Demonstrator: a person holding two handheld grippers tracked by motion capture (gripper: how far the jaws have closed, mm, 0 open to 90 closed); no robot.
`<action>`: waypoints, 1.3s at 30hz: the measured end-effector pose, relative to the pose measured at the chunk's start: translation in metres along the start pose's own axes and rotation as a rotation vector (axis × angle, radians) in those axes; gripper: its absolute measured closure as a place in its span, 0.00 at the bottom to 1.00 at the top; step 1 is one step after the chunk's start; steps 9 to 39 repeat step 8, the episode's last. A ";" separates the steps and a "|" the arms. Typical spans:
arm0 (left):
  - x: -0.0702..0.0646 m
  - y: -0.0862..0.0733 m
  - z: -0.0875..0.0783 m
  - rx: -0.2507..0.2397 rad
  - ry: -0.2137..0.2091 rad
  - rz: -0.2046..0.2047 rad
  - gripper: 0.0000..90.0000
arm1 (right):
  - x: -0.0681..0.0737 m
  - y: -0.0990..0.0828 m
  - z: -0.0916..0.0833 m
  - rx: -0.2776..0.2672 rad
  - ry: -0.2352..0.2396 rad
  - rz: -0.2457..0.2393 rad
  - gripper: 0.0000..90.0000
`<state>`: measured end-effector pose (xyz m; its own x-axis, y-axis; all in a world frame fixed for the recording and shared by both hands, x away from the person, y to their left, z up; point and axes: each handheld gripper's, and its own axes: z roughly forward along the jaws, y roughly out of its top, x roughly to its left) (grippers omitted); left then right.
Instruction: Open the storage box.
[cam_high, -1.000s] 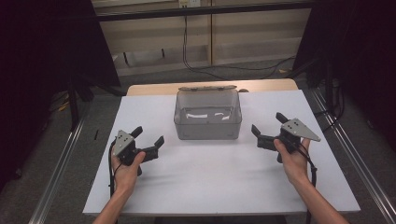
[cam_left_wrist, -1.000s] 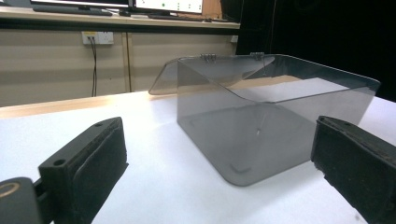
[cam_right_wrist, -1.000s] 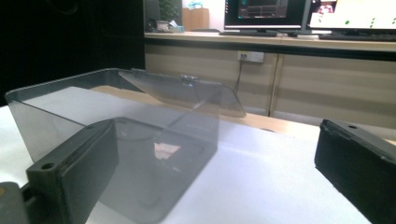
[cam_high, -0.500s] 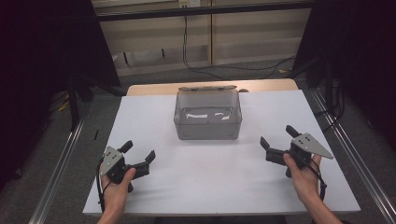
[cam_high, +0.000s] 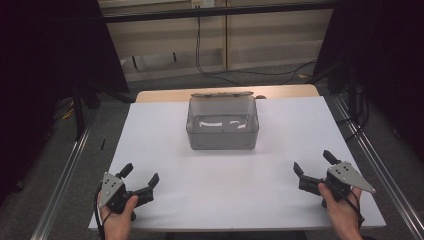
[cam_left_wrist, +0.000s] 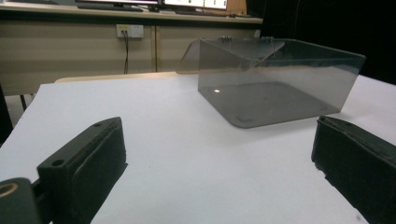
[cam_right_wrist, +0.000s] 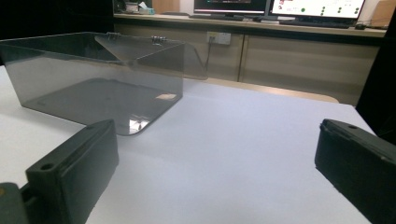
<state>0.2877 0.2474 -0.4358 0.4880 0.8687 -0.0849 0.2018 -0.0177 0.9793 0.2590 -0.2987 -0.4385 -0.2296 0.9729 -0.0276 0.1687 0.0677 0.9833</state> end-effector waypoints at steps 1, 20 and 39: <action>0.000 0.000 0.000 0.003 -0.009 0.000 0.03 | 0.000 0.000 -0.001 -0.002 -0.002 -0.003 0.00; 0.006 -0.002 -0.001 0.009 0.038 -0.033 0.03 | -0.003 -0.001 0.001 -0.009 -0.025 0.017 0.00; 0.006 -0.002 -0.001 0.009 0.038 -0.033 0.03 | -0.003 -0.001 0.001 -0.009 -0.025 0.017 0.00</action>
